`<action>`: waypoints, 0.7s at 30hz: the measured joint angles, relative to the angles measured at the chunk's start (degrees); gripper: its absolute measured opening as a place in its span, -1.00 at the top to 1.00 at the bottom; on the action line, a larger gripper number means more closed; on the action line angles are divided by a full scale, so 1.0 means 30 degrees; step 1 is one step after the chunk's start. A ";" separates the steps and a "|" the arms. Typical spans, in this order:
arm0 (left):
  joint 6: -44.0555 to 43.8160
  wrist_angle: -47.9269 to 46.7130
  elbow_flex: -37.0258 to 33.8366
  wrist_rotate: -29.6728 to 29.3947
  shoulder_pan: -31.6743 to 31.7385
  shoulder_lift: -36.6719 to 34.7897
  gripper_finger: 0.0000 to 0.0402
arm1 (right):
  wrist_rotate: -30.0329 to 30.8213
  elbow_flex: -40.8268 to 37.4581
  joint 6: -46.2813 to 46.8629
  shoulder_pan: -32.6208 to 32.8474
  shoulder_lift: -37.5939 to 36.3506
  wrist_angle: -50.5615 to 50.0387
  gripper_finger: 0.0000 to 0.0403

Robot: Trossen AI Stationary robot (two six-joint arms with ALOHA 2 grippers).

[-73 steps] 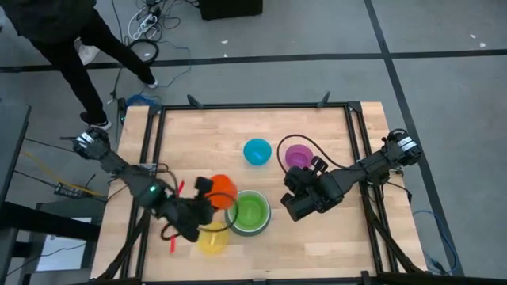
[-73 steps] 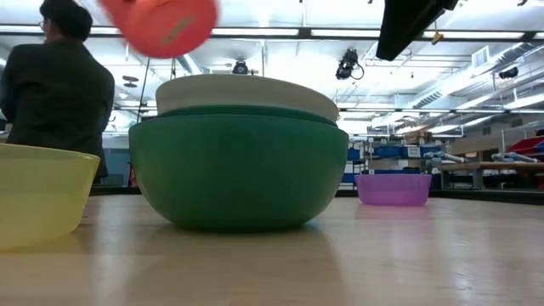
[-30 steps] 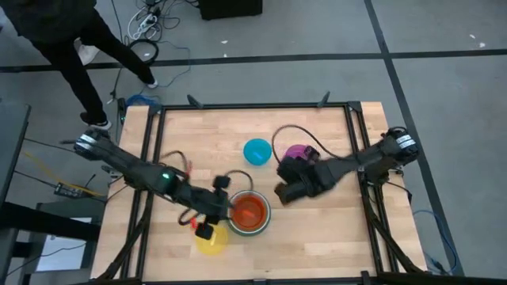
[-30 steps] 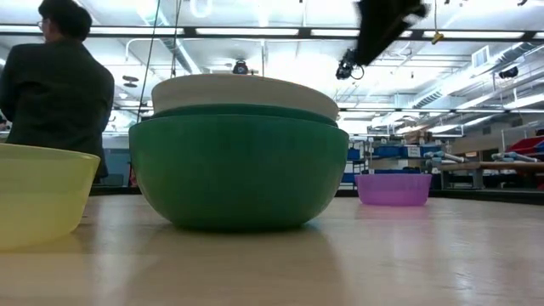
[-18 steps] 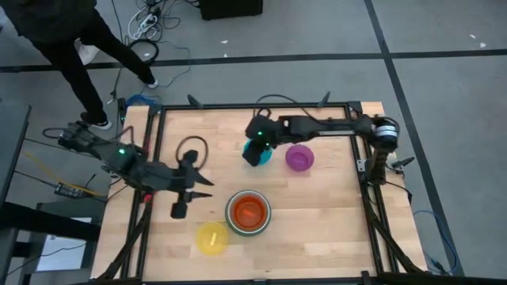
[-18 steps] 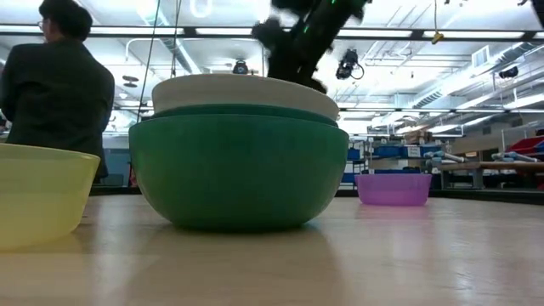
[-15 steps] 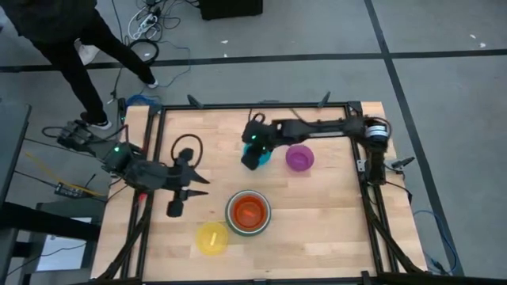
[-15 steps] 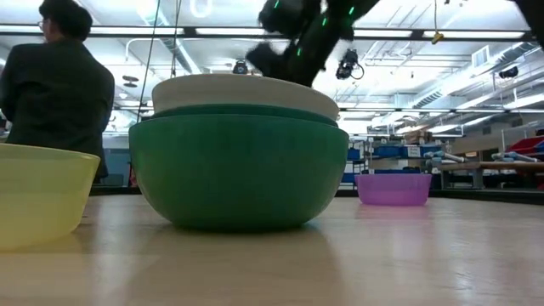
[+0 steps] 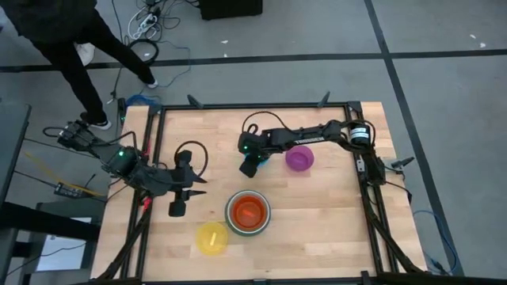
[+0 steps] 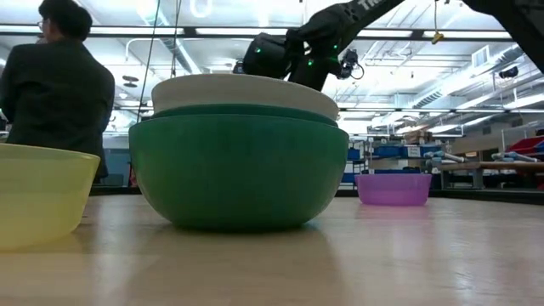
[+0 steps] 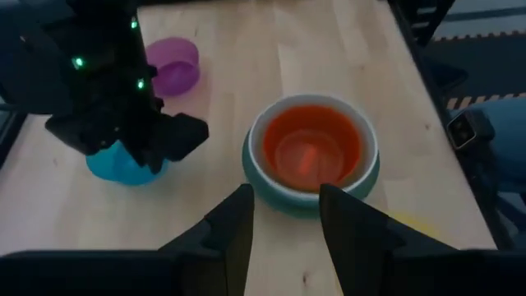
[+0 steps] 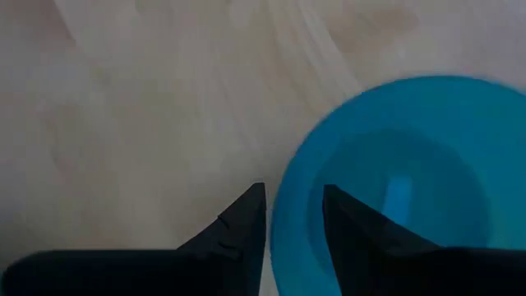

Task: Nest bowls inside each other
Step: Stack the light blue bowl on top of the orange bowl

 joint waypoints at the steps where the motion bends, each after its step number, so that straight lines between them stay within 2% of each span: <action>1: -0.0084 0.0000 -0.0208 -0.0005 0.0000 0.0012 0.26 | 0.0000 -0.0032 -0.0014 0.0000 0.0085 -0.0189 0.46; 5: -0.0429 0.0088 -0.0768 -0.0188 0.0000 0.0012 0.26 | 0.0007 -0.0031 -0.0122 -0.0038 0.0360 -0.0209 0.57; 10: -0.0919 0.0057 -0.0985 -0.0313 -0.0009 0.0011 0.26 | 0.0194 -0.0036 -0.1388 -0.0051 0.0153 -0.0290 0.95; 15: -0.2133 -0.1041 -0.0985 -0.0074 -0.0336 -0.0024 0.26 | 0.0077 0.0549 -0.1993 0.0370 -0.1308 -0.0554 0.99; 21: -0.4811 -0.4272 -0.0992 0.0057 -0.1153 -0.0024 0.26 | -0.2080 0.0758 -0.2331 0.3683 -0.3902 -0.0540 1.00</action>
